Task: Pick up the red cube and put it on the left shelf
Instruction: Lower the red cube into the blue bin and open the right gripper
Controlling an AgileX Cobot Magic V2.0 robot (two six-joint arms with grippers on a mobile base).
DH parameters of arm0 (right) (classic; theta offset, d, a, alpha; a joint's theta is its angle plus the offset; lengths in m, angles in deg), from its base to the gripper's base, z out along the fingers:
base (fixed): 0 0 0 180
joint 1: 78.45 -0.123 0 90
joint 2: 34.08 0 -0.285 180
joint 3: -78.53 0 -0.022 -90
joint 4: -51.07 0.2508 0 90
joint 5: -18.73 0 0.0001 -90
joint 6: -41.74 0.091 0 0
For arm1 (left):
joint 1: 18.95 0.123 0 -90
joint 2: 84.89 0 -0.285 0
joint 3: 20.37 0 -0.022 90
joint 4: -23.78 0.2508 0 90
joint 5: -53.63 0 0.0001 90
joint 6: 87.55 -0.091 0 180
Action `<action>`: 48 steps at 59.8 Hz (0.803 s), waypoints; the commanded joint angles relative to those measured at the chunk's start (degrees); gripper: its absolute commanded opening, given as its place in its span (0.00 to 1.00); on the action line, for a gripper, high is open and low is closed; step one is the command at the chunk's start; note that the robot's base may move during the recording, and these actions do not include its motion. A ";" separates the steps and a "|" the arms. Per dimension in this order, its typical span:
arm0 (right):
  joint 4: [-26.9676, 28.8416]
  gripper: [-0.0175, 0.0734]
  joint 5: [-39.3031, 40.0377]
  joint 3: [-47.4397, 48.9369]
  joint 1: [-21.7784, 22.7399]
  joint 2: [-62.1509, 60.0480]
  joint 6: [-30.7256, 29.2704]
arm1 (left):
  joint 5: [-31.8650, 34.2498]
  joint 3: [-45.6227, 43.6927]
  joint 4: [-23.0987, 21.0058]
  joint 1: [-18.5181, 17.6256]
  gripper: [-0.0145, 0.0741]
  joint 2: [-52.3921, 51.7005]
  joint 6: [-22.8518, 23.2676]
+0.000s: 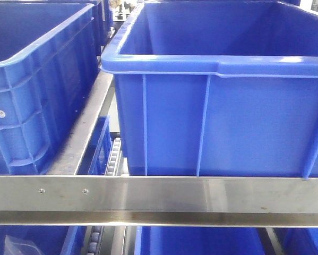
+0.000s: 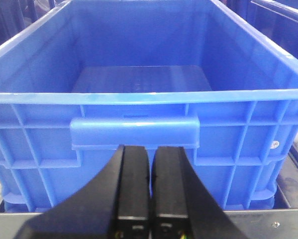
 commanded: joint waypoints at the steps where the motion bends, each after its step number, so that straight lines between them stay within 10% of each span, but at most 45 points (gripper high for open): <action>1: 0.31 0.25 6.61 4.97 -0.09 2.76 -0.37 | 5.03 1.32 -0.17 -0.37 0.28 -0.92 0.05; 17: 0.31 0.90 7.10 13.93 -0.03 12.14 -0.37 | 5.03 1.32 -0.17 -0.37 0.28 -0.92 0.05; 39: 0.31 0.81 9.18 13.73 -0.03 10.87 -0.37 | 5.03 1.32 -0.17 -0.37 0.28 -0.92 0.05; 48: 0.31 0.52 9.26 11.30 -0.03 6.02 -0.37 | 5.03 1.32 -0.17 -0.37 0.28 -0.92 0.05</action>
